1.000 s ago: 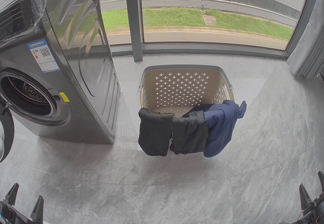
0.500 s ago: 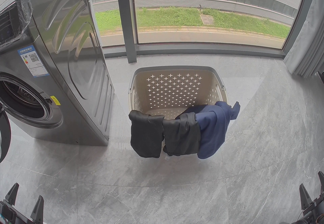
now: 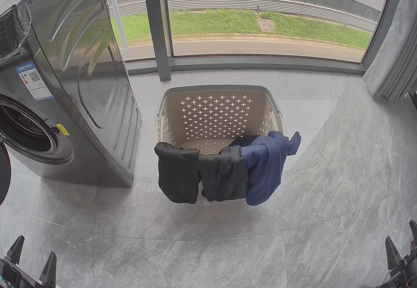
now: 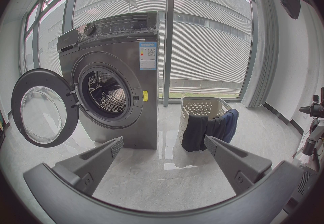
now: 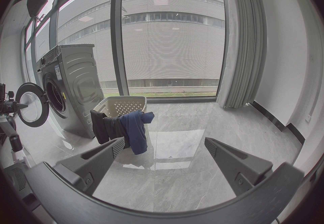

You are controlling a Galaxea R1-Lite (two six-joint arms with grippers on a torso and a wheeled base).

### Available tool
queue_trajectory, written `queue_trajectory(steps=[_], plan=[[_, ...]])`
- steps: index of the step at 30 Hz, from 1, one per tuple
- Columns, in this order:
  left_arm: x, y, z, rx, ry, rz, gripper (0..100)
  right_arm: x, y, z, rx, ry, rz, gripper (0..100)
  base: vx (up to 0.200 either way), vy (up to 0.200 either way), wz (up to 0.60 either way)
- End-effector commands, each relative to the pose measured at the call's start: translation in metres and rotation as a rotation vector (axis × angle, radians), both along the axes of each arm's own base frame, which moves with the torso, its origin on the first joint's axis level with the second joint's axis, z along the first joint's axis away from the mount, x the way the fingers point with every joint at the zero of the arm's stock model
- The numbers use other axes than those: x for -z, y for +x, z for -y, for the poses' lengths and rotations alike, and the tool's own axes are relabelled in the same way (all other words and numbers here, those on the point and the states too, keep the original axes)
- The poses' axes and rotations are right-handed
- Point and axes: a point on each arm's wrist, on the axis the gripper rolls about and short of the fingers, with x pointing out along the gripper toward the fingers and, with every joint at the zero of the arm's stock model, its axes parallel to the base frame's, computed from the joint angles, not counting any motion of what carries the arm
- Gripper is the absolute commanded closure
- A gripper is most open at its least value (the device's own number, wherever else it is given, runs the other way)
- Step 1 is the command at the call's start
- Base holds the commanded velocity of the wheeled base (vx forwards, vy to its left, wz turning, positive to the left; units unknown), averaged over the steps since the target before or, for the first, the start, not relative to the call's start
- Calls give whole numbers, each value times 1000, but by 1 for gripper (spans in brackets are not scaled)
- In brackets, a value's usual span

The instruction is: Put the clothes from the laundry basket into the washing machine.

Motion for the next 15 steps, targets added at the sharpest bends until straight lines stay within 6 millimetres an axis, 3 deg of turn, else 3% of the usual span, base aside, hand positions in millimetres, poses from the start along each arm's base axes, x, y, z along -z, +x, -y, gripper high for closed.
queue_trajectory(steps=[1,10,15], plan=[[4,1,0,0,0,-14,0,5,1,0,-4,-1,-8,0,0,0,0],[4,1,0,0,0,-14,0,5,1,0,-4,1,-8,0,200,0,0],[4,1,0,0,0,-14,0,5,1,0,-4,1,-8,0,0,0,0]])
